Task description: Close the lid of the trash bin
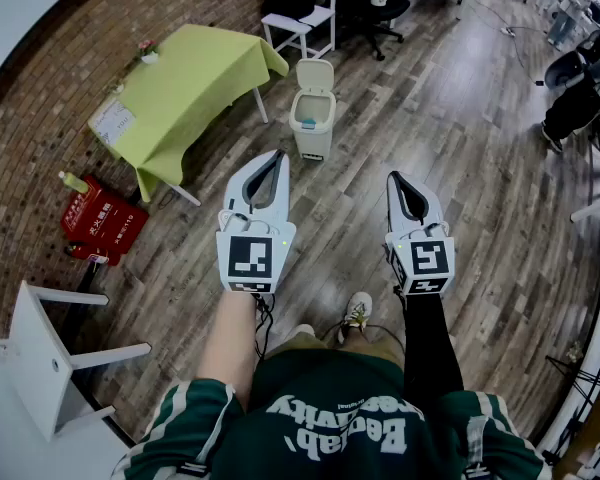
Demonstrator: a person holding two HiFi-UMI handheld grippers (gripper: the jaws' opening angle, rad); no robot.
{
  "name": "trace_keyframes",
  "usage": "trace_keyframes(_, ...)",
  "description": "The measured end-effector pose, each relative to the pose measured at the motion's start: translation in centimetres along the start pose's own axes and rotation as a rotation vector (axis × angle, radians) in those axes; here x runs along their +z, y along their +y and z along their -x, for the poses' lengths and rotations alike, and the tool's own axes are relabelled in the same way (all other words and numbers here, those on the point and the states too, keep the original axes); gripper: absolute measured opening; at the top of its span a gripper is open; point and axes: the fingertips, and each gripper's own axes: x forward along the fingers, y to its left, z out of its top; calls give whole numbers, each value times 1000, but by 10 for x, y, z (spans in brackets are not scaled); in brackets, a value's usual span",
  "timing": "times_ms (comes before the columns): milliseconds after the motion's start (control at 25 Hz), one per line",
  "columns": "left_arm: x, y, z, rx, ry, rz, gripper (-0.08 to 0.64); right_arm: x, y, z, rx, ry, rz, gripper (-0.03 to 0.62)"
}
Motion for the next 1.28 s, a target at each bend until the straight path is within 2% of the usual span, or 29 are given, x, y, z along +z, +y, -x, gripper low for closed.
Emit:
trace_keyframes(240,-17,36,56,-28,9,32,8,4,73,20,-29,13,-11,11)
trace_keyframes(560,-28,66,95,-48,13,89,8,18,116,31,-59,-20,-33,11)
trace_keyframes(840,-31,72,94,-63,5,99,8,24,114,28,-82,-30,-31,11)
trace_keyframes(1280,-46,82,52,-56,17,99,8,19,93,-16,-59,-44,-37,12)
